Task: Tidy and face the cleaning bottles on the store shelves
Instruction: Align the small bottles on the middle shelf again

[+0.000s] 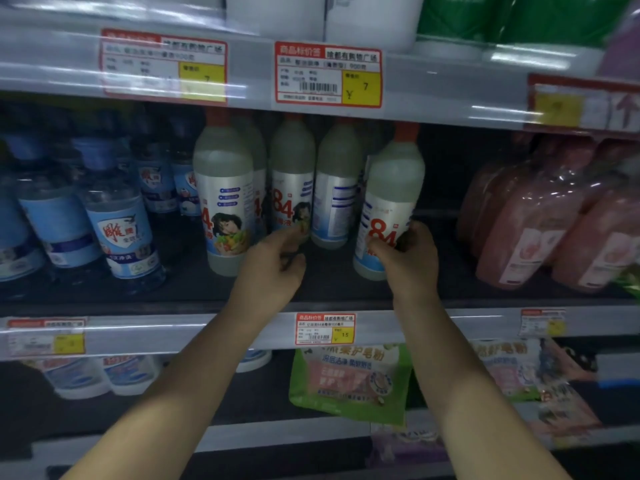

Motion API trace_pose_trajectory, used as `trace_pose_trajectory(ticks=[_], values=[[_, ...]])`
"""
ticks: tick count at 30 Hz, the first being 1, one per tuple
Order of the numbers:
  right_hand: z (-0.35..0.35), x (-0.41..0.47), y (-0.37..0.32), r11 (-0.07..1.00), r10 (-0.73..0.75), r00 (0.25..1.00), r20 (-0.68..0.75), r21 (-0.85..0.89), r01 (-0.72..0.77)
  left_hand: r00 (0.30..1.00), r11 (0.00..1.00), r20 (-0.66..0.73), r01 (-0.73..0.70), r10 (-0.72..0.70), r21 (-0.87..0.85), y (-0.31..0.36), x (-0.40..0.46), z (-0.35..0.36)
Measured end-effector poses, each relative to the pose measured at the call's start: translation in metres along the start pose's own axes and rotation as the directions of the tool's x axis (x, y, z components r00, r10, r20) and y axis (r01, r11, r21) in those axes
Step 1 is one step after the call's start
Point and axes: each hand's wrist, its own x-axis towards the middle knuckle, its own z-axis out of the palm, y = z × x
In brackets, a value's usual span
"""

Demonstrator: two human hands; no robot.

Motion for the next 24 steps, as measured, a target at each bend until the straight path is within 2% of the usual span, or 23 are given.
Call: trace_pose_trajectory(ticks=[6,12,15,18,19,20,22,24], values=[[-0.032,0.019,0.004,0.998,-0.031,0.998,-0.055,-0.048,0.029,0.993,0.968,-0.099,-0.03,0.056,0.248,-0.001,0.009,0.009],[-0.034,0.019,0.007,0.966,-0.19,0.965,-0.179,-0.208,0.151,0.993,0.919,-0.075,-0.058,0.095,0.391,0.005,0.023,0.016],[-0.023,0.009,-0.002,0.881,-0.417,0.871,-0.261,-0.352,0.316,0.989,0.895,-0.103,-0.046,0.102,0.444,0.001,0.032,0.016],[0.003,-0.009,-0.012,0.729,-0.628,0.759,-0.175,-0.474,0.494,0.987,0.864,-0.128,-0.018,0.095,0.503,0.0,0.037,0.016],[0.014,-0.013,-0.016,0.699,-0.647,0.754,-0.114,-0.482,0.528,0.986,0.85,-0.124,-0.031,0.112,0.526,0.0,0.037,0.018],[0.026,-0.013,-0.017,0.69,-0.634,0.772,-0.038,-0.478,0.543,0.983,0.84,-0.12,-0.051,0.137,0.54,-0.001,0.036,0.019],[0.047,-0.002,-0.015,0.759,-0.503,0.86,0.088,-0.43,0.489,0.974,0.836,-0.121,-0.097,0.191,0.54,-0.001,0.034,0.02],[0.063,0.011,-0.011,0.846,-0.348,0.93,0.116,-0.389,0.365,0.97,0.854,-0.126,-0.12,0.21,0.506,-0.001,0.033,0.02]])
